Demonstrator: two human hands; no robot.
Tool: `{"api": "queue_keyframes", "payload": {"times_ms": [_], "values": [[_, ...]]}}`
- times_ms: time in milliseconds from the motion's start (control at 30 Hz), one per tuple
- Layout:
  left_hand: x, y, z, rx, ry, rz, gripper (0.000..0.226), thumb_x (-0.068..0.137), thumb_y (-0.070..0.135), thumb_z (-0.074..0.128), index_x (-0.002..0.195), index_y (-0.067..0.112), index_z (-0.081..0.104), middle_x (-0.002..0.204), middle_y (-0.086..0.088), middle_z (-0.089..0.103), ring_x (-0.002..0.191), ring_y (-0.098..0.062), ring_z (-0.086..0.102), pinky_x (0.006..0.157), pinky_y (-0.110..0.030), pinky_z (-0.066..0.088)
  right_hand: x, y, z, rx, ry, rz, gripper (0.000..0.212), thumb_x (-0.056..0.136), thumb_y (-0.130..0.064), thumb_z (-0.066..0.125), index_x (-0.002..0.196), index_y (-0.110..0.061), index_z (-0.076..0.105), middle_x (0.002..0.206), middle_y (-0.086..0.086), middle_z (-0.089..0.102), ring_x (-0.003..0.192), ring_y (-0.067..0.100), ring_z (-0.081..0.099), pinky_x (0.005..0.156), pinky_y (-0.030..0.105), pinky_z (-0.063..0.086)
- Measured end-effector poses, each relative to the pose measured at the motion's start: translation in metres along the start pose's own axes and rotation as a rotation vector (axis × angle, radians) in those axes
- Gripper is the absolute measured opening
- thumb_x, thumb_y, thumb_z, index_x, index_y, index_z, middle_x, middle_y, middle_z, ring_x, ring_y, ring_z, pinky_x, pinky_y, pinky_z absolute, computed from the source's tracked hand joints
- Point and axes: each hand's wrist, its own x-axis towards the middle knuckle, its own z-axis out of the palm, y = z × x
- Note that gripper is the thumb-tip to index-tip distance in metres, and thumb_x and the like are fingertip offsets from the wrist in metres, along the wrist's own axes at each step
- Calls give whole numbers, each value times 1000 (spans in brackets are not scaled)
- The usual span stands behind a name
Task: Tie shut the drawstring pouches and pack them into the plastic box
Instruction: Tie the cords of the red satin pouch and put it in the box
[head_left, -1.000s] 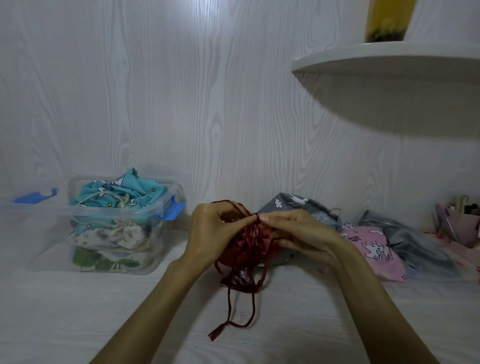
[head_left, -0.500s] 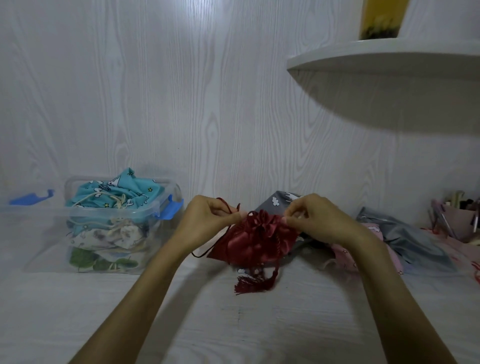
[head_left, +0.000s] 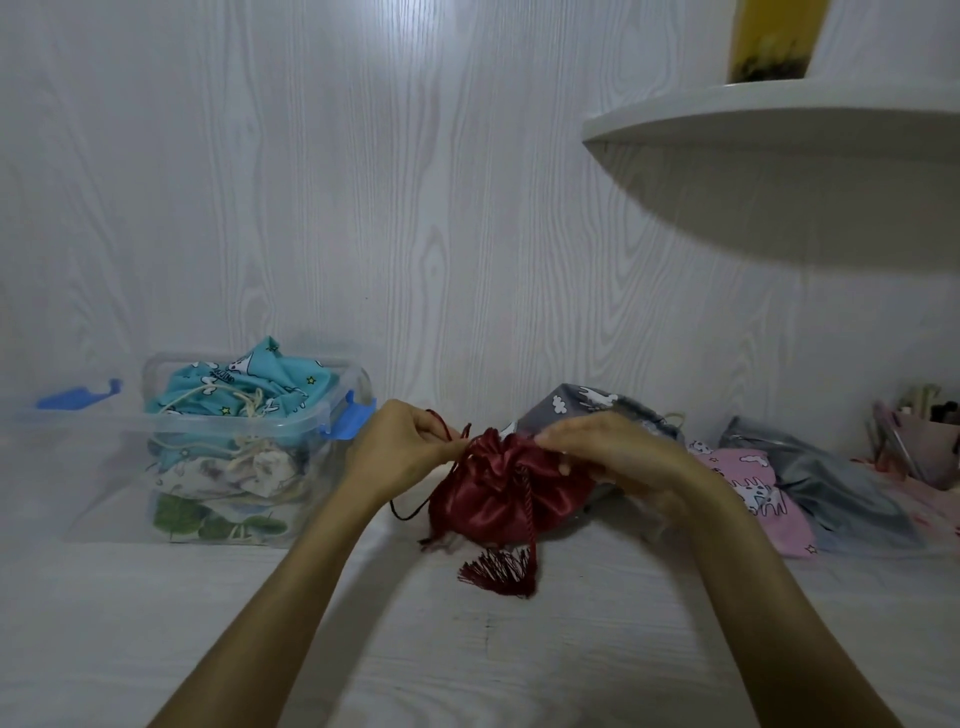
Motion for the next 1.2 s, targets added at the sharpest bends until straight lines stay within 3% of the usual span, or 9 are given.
{"api": "queue_keyframes", "payload": {"times_ms": [233,500,667,767,900,1000,1067,1133,1200], "values": [[0,0,5,102,-195,-3,16,71,26,81,61,16,74,75,2,74,67,-9,64,69,-30,57,-2,-4,7,-892,81,161,44,86,-52,47,59,-20,34,74,1,42,75,21,45,65,29,36],[-12,21,-49,419,-513,-211,40,76,56,65,72,16,68,58,11,69,57,2,64,56,-14,47,-19,-11,-17,-670,-218,-21,9,92,-20,58,98,-20,65,86,-8,62,86,11,59,81,23,47],[-14,29,-40,423,-527,-26,51,74,51,70,116,23,61,115,5,65,99,-8,63,80,-24,54,-20,-6,-22,-692,-312,164,66,83,-31,70,139,-37,36,130,-7,47,117,20,55,93,36,52],[-15,16,-22,686,-787,-14,93,69,58,73,146,41,25,152,14,27,139,-14,32,113,-35,31,-16,3,-13,-848,-496,246,106,68,-44,80,147,-44,9,153,-15,20,139,17,31,108,38,39],[-20,2,1,673,-816,162,118,65,49,81,149,38,0,158,13,5,145,-10,10,120,-30,12,-2,21,10,-993,-530,234,119,67,-44,81,149,-38,-5,160,-4,-2,146,20,14,116,33,24],[-30,-1,16,615,-771,230,110,66,35,85,148,37,12,151,13,28,138,-7,30,113,-20,23,3,39,32,-971,-458,89,89,69,-44,79,143,-28,32,145,-2,41,129,16,42,110,31,34],[-37,-6,21,701,-685,252,88,65,40,81,139,41,34,137,11,50,123,-13,49,104,-29,40,4,47,35,-807,-334,-65,30,78,-35,74,101,-20,63,98,-4,64,88,11,58,83,28,48],[-41,-10,17,692,-580,290,45,70,39,75,110,30,58,106,6,67,94,-18,60,83,-30,48,1,49,31,-590,-223,-163,22,80,-21,72,65,-20,56,63,-7,53,58,5,47,58,23,40],[-44,-7,1,456,-522,273,16,75,30,70,82,20,59,78,2,64,73,-15,57,72,-31,47,-5,37,32,-376,-174,-211,19,81,-13,71,66,-15,59,60,-6,51,55,3,44,54,18,36]]}}
